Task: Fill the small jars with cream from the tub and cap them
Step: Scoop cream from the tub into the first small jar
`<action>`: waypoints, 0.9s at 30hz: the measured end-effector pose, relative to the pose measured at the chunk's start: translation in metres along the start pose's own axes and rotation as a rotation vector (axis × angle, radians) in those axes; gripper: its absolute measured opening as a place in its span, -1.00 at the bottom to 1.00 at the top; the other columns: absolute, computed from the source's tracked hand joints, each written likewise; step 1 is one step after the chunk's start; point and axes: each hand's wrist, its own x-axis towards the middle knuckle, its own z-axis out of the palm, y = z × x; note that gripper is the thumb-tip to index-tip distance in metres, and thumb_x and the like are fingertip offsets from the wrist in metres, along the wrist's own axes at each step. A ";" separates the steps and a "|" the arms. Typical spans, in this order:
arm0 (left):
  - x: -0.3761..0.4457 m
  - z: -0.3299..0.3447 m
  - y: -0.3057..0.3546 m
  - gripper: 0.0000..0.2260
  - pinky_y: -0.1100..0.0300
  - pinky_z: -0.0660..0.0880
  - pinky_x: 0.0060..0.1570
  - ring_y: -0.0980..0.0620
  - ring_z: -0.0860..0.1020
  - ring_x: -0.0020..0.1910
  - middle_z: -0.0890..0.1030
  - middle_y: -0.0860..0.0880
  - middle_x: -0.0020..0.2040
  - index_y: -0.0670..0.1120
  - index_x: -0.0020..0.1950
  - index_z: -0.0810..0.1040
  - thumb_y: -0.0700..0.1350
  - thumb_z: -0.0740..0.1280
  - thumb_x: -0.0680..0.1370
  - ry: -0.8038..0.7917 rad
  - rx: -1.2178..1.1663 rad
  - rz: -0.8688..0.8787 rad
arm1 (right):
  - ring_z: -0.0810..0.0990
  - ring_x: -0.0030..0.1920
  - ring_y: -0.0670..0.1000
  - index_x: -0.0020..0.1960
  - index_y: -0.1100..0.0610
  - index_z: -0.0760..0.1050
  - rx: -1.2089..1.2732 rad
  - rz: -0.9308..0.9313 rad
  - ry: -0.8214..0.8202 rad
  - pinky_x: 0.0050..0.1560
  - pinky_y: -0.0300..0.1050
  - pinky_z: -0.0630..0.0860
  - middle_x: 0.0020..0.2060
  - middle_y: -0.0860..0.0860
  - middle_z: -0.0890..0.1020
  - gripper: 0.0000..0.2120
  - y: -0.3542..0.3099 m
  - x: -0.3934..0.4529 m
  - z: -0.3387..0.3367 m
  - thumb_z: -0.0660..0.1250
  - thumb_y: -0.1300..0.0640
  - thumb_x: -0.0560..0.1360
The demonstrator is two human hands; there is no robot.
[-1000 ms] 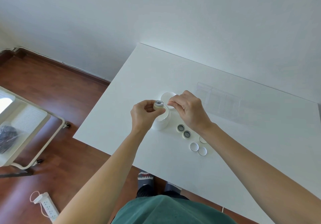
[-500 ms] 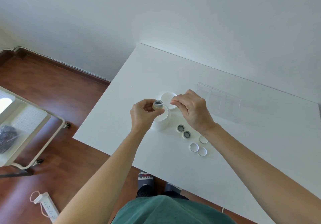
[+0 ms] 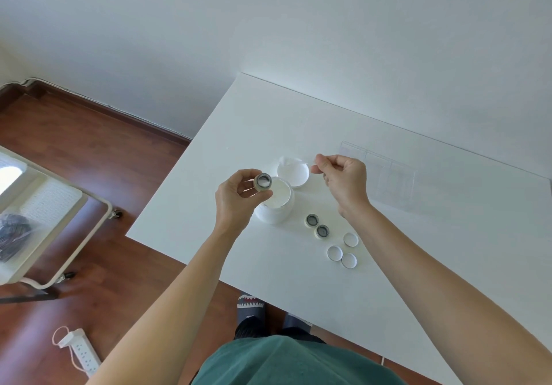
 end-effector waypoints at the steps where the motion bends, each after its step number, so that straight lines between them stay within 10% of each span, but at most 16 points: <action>1: -0.001 -0.002 -0.001 -0.69 0.32 0.55 -0.14 0.06 0.70 -0.05 0.73 0.04 -0.05 0.02 -0.02 0.66 -0.32 0.55 0.35 -0.013 -0.014 0.006 | 0.50 -0.48 -0.26 -0.19 0.15 0.62 -0.047 0.012 -0.008 -0.15 -0.27 0.41 -0.30 0.00 0.71 -0.85 0.004 0.000 0.001 0.40 0.08 0.49; 5: -0.002 -0.007 -0.004 -0.67 0.23 0.58 -0.08 0.00 0.69 -0.05 0.73 -0.01 -0.03 0.07 -0.05 0.66 -0.31 0.56 0.34 -0.053 -0.053 0.017 | 0.63 -0.31 -0.17 -0.20 0.15 0.64 -0.338 -0.116 -0.115 -0.29 -0.51 0.42 -0.30 0.01 0.71 -0.94 0.014 -0.003 0.014 0.43 0.19 0.44; 10: -0.003 -0.010 -0.007 -0.68 0.15 0.60 -0.02 -0.03 0.70 -0.04 0.73 -0.03 -0.03 0.04 -0.03 0.67 -0.29 0.57 0.33 -0.060 -0.066 0.013 | 0.61 -0.19 0.13 -0.17 0.28 0.59 -0.705 -0.344 -0.235 -0.15 -0.01 0.55 -0.29 0.14 0.67 -0.80 0.020 0.000 0.036 0.35 0.15 0.52; 15: -0.005 -0.012 -0.008 -0.67 0.08 0.61 0.04 -0.02 0.70 -0.05 0.73 -0.03 -0.03 0.06 -0.04 0.67 -0.27 0.58 0.31 -0.061 -0.060 0.024 | 0.47 -0.04 0.10 -0.05 0.19 0.58 -1.176 -0.585 -0.257 -0.21 -0.03 0.49 -0.18 0.08 0.59 -0.73 0.020 0.005 0.050 0.20 0.04 0.62; 27: -0.001 -0.014 -0.010 -0.69 0.11 0.60 0.08 0.02 0.68 0.00 0.72 0.04 -0.04 -0.01 0.00 0.67 -0.26 0.59 0.33 -0.044 0.040 0.057 | 0.37 -0.38 0.11 -0.39 0.20 0.30 -0.846 -0.194 -0.216 -0.36 -0.12 0.31 -0.46 0.11 0.42 -0.64 0.021 0.009 0.050 0.28 0.15 0.54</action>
